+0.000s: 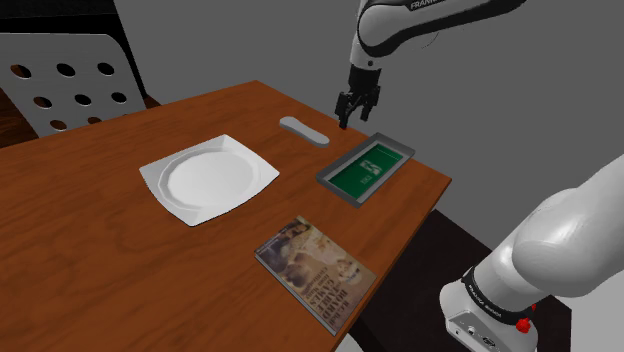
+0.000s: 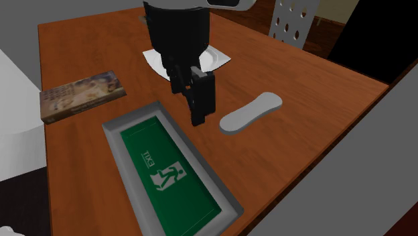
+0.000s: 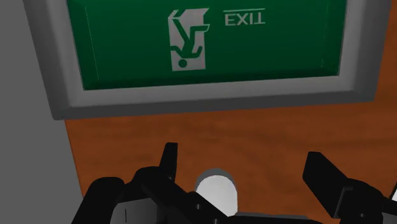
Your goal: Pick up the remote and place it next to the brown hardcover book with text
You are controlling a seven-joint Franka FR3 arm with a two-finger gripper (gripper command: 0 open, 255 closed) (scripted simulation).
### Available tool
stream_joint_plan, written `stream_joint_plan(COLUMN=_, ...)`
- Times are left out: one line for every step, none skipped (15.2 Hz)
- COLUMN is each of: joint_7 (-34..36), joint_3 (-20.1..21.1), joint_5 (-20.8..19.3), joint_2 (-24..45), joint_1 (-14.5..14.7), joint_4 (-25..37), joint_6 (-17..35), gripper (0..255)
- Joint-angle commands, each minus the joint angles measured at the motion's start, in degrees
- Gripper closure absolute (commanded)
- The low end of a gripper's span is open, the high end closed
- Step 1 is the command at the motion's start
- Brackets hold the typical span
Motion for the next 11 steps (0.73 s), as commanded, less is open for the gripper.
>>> stream_joint_plan(joint_7=-0.46, joint_3=0.09, joint_5=-0.04, joint_2=4.15, joint_1=0.12, joint_4=3.27, joint_6=1.14, gripper=0)
stream_joint_plan(joint_7=-0.69, joint_3=0.14, joint_5=-0.07, joint_2=6.35, joint_1=0.16, joint_4=5.07, joint_6=1.67, gripper=0)
stream_joint_plan(joint_7=-0.92, joint_3=0.19, joint_5=-0.1, joint_2=8.56, joint_1=0.21, joint_4=6.93, joint_6=2.13, gripper=0)
stream_joint_plan(joint_7=-1.14, joint_3=0.24, joint_5=-0.13, joint_2=10.76, joint_1=0.27, joint_4=8.88, joint_6=2.51, gripper=0)
stream_joint_plan(joint_7=-1.35, joint_3=0.3, joint_5=-0.18, joint_2=12.98, joint_1=0.32, joint_4=10.91, joint_6=2.81, gripper=0)
stream_joint_plan(joint_7=-1.56, joint_3=0.36, joint_5=-0.22, joint_2=15.2, joint_1=0.37, joint_4=13.01, joint_6=3.04, gripper=0)
stream_joint_plan(joint_7=-1.76, joint_3=0.43, joint_5=-0.28, joint_2=17.43, joint_1=0.43, joint_4=15.2, joint_6=3.2, gripper=0)
stream_joint_plan(joint_7=-1.96, joint_3=0.49, joint_5=-0.34, joint_2=19.67, joint_1=0.49, joint_4=17.49, joint_6=3.27, gripper=0)
stream_joint_plan(joint_7=-2.15, joint_3=0.57, joint_5=-0.4, joint_2=21.93, joint_1=0.56, joint_4=19.87, joint_6=3.27, gripper=0)
stream_joint_plan(joint_7=-2.33, joint_3=0.64, joint_5=-0.48, joint_2=24.21, joint_1=0.63, joint_4=22.35, joint_6=3.19, gripper=0)
stream_joint_plan(joint_7=-2.51, joint_3=0.71, joint_5=-0.55, joint_2=26.52, joint_1=0.71, joint_4=24.94, joint_6=3.03, gripper=0)
